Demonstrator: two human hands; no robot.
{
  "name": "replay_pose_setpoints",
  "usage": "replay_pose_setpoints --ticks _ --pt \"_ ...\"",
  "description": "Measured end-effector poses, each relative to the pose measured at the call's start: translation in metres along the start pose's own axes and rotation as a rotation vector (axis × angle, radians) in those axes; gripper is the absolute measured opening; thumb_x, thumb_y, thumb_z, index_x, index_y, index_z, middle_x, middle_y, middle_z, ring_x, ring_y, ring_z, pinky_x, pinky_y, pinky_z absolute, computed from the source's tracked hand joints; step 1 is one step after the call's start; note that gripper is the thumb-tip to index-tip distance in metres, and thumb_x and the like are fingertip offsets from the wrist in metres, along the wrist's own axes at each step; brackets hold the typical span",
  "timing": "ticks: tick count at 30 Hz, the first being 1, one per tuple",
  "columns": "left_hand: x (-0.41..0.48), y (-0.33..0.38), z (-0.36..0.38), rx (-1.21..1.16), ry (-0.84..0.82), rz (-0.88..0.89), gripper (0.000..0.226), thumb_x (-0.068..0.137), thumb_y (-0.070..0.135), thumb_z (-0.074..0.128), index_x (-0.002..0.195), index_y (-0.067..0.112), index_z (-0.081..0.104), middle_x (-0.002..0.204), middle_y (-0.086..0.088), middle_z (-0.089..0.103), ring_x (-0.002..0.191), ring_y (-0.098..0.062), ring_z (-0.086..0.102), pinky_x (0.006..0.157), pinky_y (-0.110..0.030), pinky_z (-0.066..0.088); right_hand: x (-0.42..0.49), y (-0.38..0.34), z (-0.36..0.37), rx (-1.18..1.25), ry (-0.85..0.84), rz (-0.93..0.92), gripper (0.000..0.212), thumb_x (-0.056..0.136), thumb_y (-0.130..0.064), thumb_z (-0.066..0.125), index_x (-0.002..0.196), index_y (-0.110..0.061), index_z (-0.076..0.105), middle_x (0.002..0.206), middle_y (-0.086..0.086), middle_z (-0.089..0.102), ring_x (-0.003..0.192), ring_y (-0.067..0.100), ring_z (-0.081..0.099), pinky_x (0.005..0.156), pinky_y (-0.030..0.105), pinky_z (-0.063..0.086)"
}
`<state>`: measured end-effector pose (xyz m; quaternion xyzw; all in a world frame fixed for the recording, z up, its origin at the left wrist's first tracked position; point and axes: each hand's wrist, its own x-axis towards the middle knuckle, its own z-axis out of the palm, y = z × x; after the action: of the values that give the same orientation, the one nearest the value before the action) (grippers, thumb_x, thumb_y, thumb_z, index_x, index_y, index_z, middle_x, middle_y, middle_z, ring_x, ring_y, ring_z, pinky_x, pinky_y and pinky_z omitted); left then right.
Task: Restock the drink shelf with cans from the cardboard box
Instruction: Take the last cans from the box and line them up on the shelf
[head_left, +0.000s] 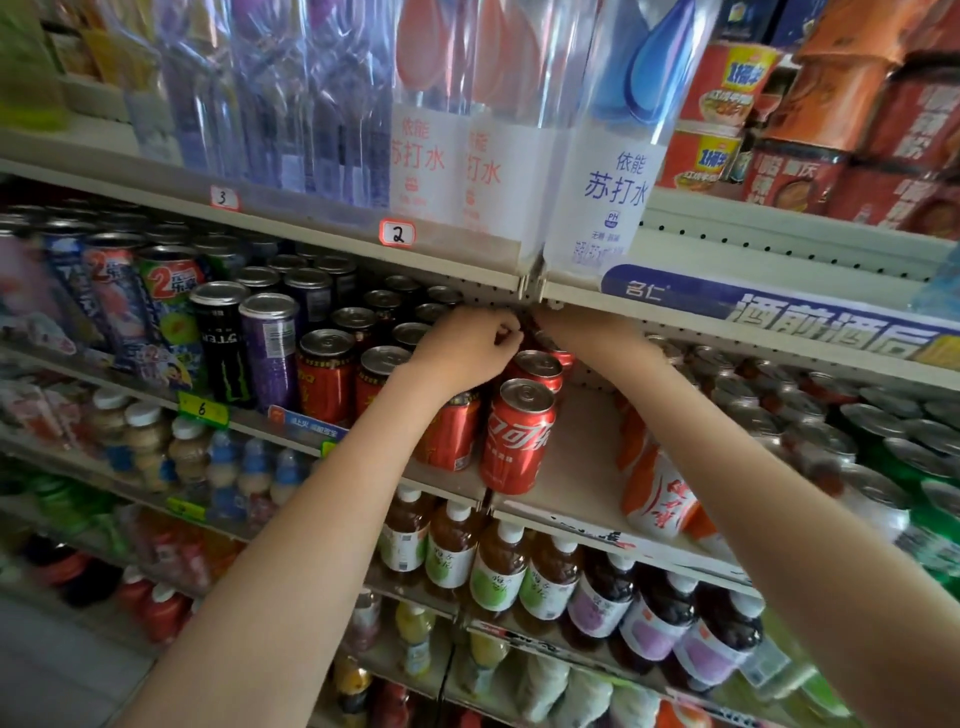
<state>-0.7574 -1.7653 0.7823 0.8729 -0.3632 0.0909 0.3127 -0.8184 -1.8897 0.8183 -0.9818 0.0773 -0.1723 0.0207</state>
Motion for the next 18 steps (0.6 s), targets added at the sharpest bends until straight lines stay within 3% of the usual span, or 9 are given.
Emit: replay_pose_setpoints --ticks 2,3,5,7,10,14,16,18 --pt "-0.019 -0.003 -0.003 -0.041 0.163 0.018 0.022 0.093 0.024 0.051 0.109 0.018 0.066 0.111 0.001 0.069 0.103 -0.015 0.063 0.089 -0.033 0.051 -0.019 -0.007 -0.009 0.116 0.266 -0.065 0.039 0.100 -0.016 0.029 0.104 -0.020 0.067 0.090 0.002 0.068 0.086 0.023 0.065 0.071 0.029 0.050" --pt "-0.030 -0.003 -0.005 -0.053 0.232 0.017 0.021 0.093 0.022 0.052 0.107 0.018 0.067 0.108 0.002 0.070 0.102 -0.013 0.063 0.088 -0.031 0.051 -0.032 -0.013 -0.012 0.147 0.258 0.025 0.031 0.097 -0.025 0.039 0.104 -0.015 0.067 0.092 0.006 0.068 0.089 0.027 0.064 0.073 0.031 0.048" --pt "-0.054 -0.003 -0.008 -0.065 0.313 0.004 0.020 0.092 0.019 0.052 0.106 0.017 0.067 0.105 0.001 0.069 0.100 -0.012 0.062 0.087 -0.030 0.051 -0.058 -0.020 -0.008 0.243 0.165 -0.036 0.036 0.090 -0.034 0.054 0.111 -0.006 0.061 0.110 0.013 0.064 0.108 0.032 0.055 0.088 0.035 0.044" --pt "-0.076 -0.004 -0.007 -0.031 0.357 -0.001 0.020 0.093 0.018 0.051 0.106 0.017 0.066 0.106 0.000 0.068 0.101 -0.012 0.061 0.088 -0.031 0.051 -0.071 -0.024 -0.002 0.302 0.183 -0.093 0.042 0.090 -0.032 0.057 0.119 -0.003 0.055 0.122 0.016 0.056 0.118 0.032 0.046 0.099 0.036 0.036" --pt "-0.108 0.001 0.000 0.047 0.405 -0.057 0.020 0.093 0.017 0.052 0.107 0.015 0.066 0.104 0.000 0.067 0.101 -0.013 0.060 0.087 -0.030 0.049 -0.089 -0.027 0.007 0.335 0.269 -0.210 0.043 0.090 -0.028 0.057 0.123 -0.001 0.052 0.125 0.016 0.053 0.119 0.033 0.044 0.102 0.037 0.035" --pt "-0.149 0.018 0.025 0.085 0.425 -0.202 0.019 0.093 0.019 0.052 0.105 0.019 0.066 0.105 0.003 0.066 0.102 -0.013 0.057 0.083 -0.023 0.044 -0.125 -0.032 0.023 0.462 0.317 -0.391 0.033 0.084 -0.018 0.061 0.108 0.004 0.058 0.106 0.022 0.059 0.101 0.040 0.053 0.087 0.044 0.045" --pt "-0.173 0.028 0.048 0.073 0.414 -0.329 0.019 0.091 0.018 0.053 0.107 0.022 0.064 0.108 0.004 0.065 0.104 -0.013 0.057 0.083 -0.027 0.046 -0.150 -0.029 0.042 0.528 0.335 -0.480 0.021 0.076 -0.009 0.065 0.092 0.005 0.061 0.089 0.022 0.062 0.085 0.040 0.058 0.075 0.041 0.048" --pt "-0.197 0.033 0.074 0.076 0.378 -0.441 0.020 0.089 0.016 0.056 0.107 0.022 0.064 0.109 0.003 0.065 0.104 -0.016 0.057 0.083 -0.033 0.048 -0.175 -0.024 0.067 0.585 0.294 -0.526 0.021 0.072 -0.003 0.069 0.090 0.006 0.063 0.085 0.020 0.064 0.080 0.038 0.060 0.072 0.037 0.048"
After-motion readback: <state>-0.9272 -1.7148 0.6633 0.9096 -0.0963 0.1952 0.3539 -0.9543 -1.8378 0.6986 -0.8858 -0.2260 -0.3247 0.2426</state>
